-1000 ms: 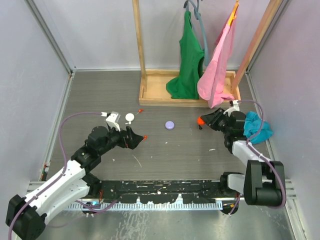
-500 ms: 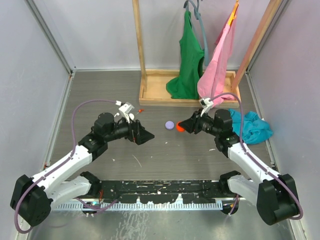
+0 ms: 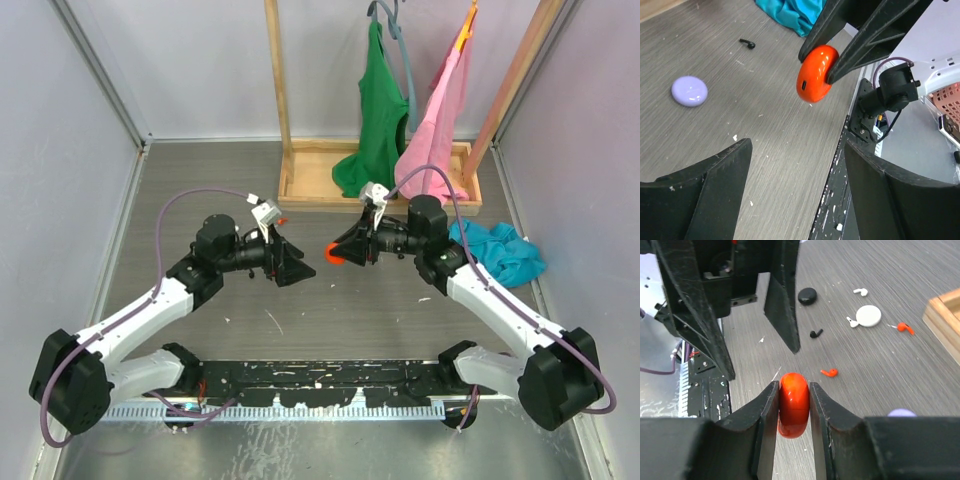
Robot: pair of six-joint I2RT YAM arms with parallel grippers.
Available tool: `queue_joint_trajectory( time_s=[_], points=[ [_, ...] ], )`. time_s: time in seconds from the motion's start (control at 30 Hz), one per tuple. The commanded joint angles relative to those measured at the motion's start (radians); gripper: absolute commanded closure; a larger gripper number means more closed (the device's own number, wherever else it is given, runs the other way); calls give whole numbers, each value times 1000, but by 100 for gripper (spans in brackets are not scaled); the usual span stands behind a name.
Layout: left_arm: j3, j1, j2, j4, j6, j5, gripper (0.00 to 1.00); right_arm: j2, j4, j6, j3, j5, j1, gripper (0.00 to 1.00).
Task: Insert the wireless bluetooth earbuds into the charging case
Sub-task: Pick up the charging case at the center of the board.
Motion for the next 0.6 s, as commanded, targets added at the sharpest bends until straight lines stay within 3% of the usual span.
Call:
queue_joint_trajectory(
  time_s=[0.0, 0.23, 0.57],
  points=[
    [54, -2, 25, 120, 54, 103, 25, 21, -85, -123, 104, -76, 37, 83],
    [63, -1, 94, 211, 61, 205, 31, 49, -164, -193, 171, -95, 84, 83],
    [74, -1, 145, 280, 56, 287, 51, 85, -196, -222, 204, -98, 123, 83]
  ],
)
